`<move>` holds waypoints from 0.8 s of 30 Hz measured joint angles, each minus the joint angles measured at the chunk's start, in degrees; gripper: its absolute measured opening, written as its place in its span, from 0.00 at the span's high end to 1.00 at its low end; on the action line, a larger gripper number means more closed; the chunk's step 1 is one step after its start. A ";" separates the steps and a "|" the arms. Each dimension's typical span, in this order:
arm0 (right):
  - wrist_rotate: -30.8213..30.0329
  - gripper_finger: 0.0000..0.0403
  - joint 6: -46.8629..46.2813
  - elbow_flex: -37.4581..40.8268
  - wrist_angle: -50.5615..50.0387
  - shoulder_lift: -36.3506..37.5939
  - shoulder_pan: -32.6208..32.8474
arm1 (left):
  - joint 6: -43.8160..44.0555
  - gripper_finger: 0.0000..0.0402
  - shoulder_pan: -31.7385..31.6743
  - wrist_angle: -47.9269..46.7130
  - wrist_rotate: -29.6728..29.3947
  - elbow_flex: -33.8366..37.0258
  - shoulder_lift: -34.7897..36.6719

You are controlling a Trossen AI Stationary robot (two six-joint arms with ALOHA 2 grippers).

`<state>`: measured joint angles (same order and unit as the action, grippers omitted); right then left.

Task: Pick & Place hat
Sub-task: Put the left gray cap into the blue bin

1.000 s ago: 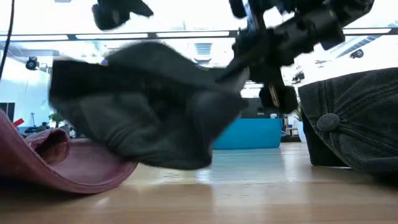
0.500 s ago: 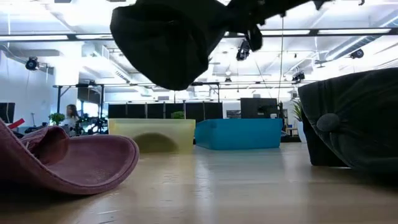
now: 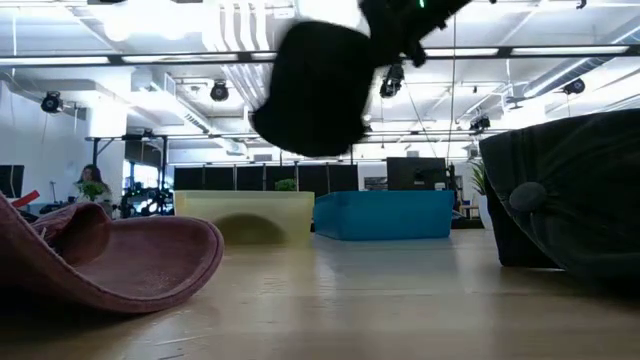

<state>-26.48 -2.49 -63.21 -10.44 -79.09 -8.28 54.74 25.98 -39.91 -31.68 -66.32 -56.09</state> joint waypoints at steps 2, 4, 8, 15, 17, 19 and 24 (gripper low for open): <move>-4.61 0.96 3.71 -0.14 -2.73 0.27 -1.74 | -0.74 0.67 0.00 0.03 -0.61 0.00 -0.83; -6.92 0.96 7.51 0.86 -3.76 0.37 -3.91 | -1.27 0.67 0.00 0.00 -1.36 0.00 -1.76; -2.36 0.96 16.41 3.87 -4.15 -0.37 -7.96 | -2.64 0.67 0.00 -0.21 -2.45 0.00 -3.84; 1.20 0.96 25.51 9.21 -0.63 -4.37 -10.95 | -2.79 0.67 -0.07 -2.91 -3.98 0.02 -6.99; 1.16 0.96 28.10 10.11 2.38 -6.38 -10.95 | -2.80 0.67 -0.09 -3.72 -4.70 0.02 -7.95; 1.06 0.96 30.15 10.26 4.27 -8.69 -10.93 | -2.84 0.67 -0.09 -4.20 -4.85 0.02 -8.87; 0.79 0.96 33.31 10.30 9.99 -13.24 -10.93 | -2.86 0.67 -0.09 -5.52 -4.87 0.02 -10.62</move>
<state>-25.69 30.82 -52.91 -0.45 -92.33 -19.20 51.88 25.89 -45.43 -36.56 -66.30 -66.71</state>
